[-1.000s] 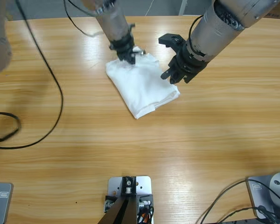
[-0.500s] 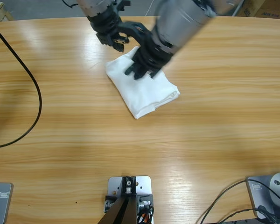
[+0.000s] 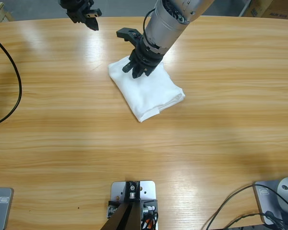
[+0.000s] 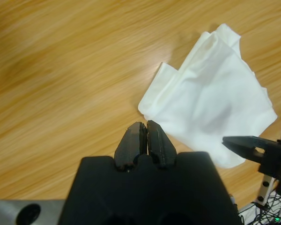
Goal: Fold clothes
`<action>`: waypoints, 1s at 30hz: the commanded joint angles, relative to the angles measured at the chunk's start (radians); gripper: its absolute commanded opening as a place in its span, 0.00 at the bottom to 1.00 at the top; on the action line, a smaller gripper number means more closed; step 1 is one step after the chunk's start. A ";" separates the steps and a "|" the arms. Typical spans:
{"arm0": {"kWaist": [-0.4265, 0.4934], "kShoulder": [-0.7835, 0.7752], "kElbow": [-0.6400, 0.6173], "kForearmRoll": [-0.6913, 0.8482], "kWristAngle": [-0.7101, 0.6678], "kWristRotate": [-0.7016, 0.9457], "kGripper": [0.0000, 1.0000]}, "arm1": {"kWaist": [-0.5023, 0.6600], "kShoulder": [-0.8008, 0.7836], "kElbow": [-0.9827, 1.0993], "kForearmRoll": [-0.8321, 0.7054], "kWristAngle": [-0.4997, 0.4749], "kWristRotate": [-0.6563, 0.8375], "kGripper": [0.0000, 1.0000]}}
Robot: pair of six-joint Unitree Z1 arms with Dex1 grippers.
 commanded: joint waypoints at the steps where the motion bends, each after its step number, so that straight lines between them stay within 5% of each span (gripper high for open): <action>1: 0.047 -0.020 -0.299 0.162 -0.003 -0.018 0.00 | -0.018 0.168 0.013 -0.015 0.013 -0.005 0.00; 13: 0.079 -0.083 -0.240 0.161 -0.017 -0.011 0.00 | -0.021 0.092 0.008 0.061 0.007 0.020 0.00; 14: 0.080 -0.091 -0.236 0.161 -0.018 -0.010 0.00 | -0.021 0.042 0.000 0.061 0.000 0.013 0.04; 16: 0.080 -0.104 -0.230 0.161 -0.018 -0.009 0.00 | -0.021 -0.070 -0.018 0.062 -0.037 0.011 0.91; 17: 0.078 -0.112 -0.224 0.161 -0.018 -0.009 0.00 | -0.021 -0.123 -0.023 0.063 -0.053 0.011 0.99; 27: -0.048 -0.173 -0.120 0.159 -0.020 0.059 0.00 | -0.158 -0.478 0.143 0.256 -0.235 0.037 1.00; 28: -0.069 -0.173 -0.116 0.158 -0.026 0.098 0.27 | -0.175 -0.510 0.170 0.256 -0.235 0.031 1.00; 29: -0.091 -0.171 -0.113 0.157 -0.046 0.137 0.88 | -0.192 -0.539 0.191 0.258 -0.235 0.028 1.00; 30: -0.112 -0.162 -0.107 0.156 -0.066 0.154 0.97 | -0.207 -0.565 0.209 0.261 -0.233 0.026 1.00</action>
